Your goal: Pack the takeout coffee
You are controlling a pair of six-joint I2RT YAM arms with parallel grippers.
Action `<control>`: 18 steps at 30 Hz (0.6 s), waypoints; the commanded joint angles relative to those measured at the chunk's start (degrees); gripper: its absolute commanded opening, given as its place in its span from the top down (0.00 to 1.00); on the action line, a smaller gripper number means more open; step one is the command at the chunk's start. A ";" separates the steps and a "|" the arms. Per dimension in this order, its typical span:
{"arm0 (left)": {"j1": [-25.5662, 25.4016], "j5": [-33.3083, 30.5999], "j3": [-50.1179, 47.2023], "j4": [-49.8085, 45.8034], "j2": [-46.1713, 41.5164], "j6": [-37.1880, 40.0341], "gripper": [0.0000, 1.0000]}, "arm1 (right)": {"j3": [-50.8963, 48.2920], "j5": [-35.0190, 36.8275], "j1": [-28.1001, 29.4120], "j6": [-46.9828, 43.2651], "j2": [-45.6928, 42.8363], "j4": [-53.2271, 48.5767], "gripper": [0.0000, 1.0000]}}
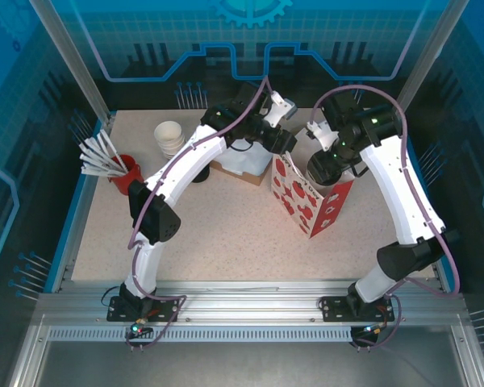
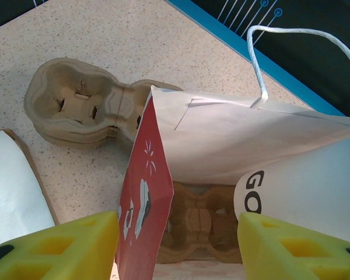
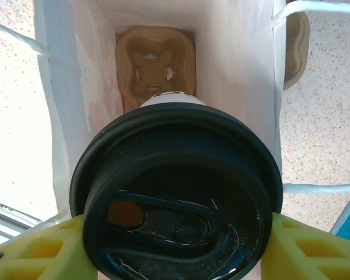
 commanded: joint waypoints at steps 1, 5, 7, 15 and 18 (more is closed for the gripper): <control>-0.10 1.28 1.87 -0.58 0.00 0.66 0.41 | 1.74 0.92 0.80 -0.63 1.44 -2.57 0.56; -0.08 0.81 1.82 -0.61 -0.33 0.65 0.41 | 1.74 1.11 0.83 -0.71 2.86 -2.89 0.56; -0.13 0.65 1.81 -0.69 -0.42 0.64 0.40 | 1.74 1.34 0.89 -0.74 3.49 -3.16 0.56; -0.03 -0.49 1.54 -0.94 -1.29 0.82 0.39 | 1.13 1.21 0.89 -1.06 5.41 -3.24 0.56; -0.06 -0.93 1.47 -1.05 -1.72 0.91 0.38 | 0.91 1.48 0.89 -1.05 6.03 -3.52 0.56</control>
